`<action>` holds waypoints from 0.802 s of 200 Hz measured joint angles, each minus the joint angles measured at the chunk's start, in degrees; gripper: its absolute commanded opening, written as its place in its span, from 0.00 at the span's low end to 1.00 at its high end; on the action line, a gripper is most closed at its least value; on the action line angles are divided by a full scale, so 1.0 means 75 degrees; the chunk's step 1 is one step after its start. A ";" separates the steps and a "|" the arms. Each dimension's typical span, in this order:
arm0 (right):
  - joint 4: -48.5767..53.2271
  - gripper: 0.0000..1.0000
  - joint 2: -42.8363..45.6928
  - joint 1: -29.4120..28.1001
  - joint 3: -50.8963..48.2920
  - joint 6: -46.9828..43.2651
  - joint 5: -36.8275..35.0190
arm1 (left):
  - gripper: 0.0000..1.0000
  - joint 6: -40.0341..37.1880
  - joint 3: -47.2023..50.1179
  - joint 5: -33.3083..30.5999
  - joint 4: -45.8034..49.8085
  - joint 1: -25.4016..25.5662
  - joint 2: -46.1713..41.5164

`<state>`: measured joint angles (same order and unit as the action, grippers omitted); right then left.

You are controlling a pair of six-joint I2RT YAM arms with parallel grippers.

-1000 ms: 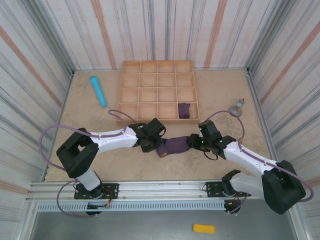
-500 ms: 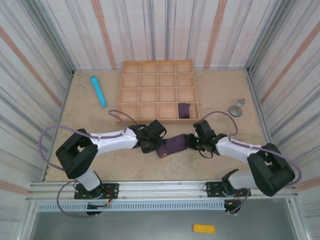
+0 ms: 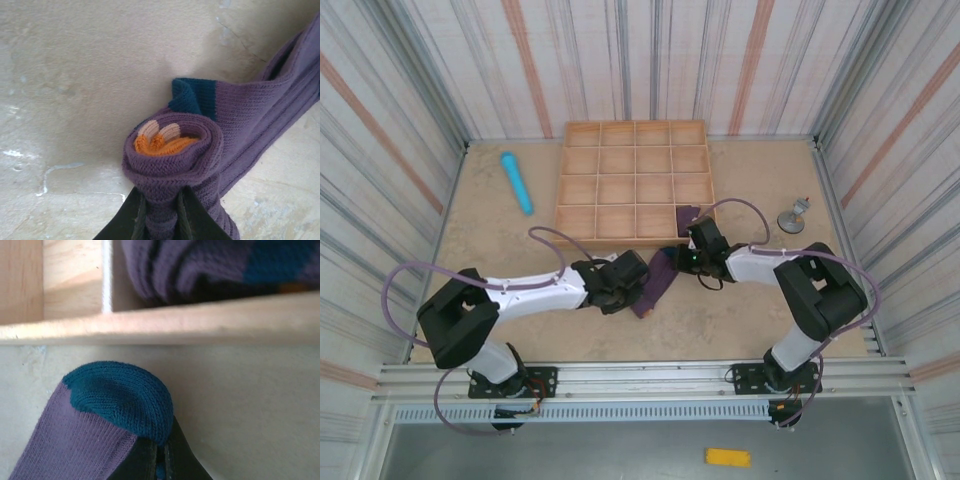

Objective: Roll the socks

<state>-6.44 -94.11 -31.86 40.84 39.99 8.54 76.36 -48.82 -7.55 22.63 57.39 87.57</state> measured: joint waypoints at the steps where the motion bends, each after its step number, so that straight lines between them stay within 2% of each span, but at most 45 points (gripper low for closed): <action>1: -0.0006 0.00 -0.0006 0.0000 0.0000 -0.0003 0.0006 | 0.00 0.0006 0.0006 -0.0006 -0.0003 0.0003 0.0000; 13: -0.0125 0.01 -0.0044 -0.0003 0.0006 -0.0029 0.0064 | 0.00 0.0154 0.0117 -0.0082 -0.0023 0.0017 -0.0006; 23: -0.0178 0.06 -0.0047 -0.0003 0.0006 -0.0070 0.0093 | 0.00 0.0265 0.0175 -0.0117 -0.0026 0.0017 -0.0006; 54: -0.0338 0.46 0.0140 0.0000 -0.0149 -0.0452 0.0184 | 0.00 0.0420 0.0184 -0.0149 -0.0015 0.0003 -0.0003; 84: -0.0402 0.67 0.0982 -0.0085 -0.0650 -0.0784 0.0259 | 0.00 0.0425 0.0125 -0.0134 0.0017 -0.0041 0.0052; 104: -0.0393 0.81 0.1792 -0.0475 -0.1052 -0.1040 0.0143 | 0.00 0.0428 0.0111 -0.0035 0.0003 -0.0105 0.0087; 141: -0.0283 0.84 0.3098 -0.1594 -0.1661 -0.1510 -0.0460 | 0.00 0.0428 0.0035 0.0122 -0.0047 -0.0187 0.0207; 160: -0.0137 0.84 0.3719 -0.2276 -0.2022 -0.1693 -0.1072 | 0.00 0.0428 -0.0087 0.0227 -0.0058 -0.0198 0.0326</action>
<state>-7.46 -66.22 -48.93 25.67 27.29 0.49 79.57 -49.47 -5.85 22.20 55.90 90.02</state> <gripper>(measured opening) 0.841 0.158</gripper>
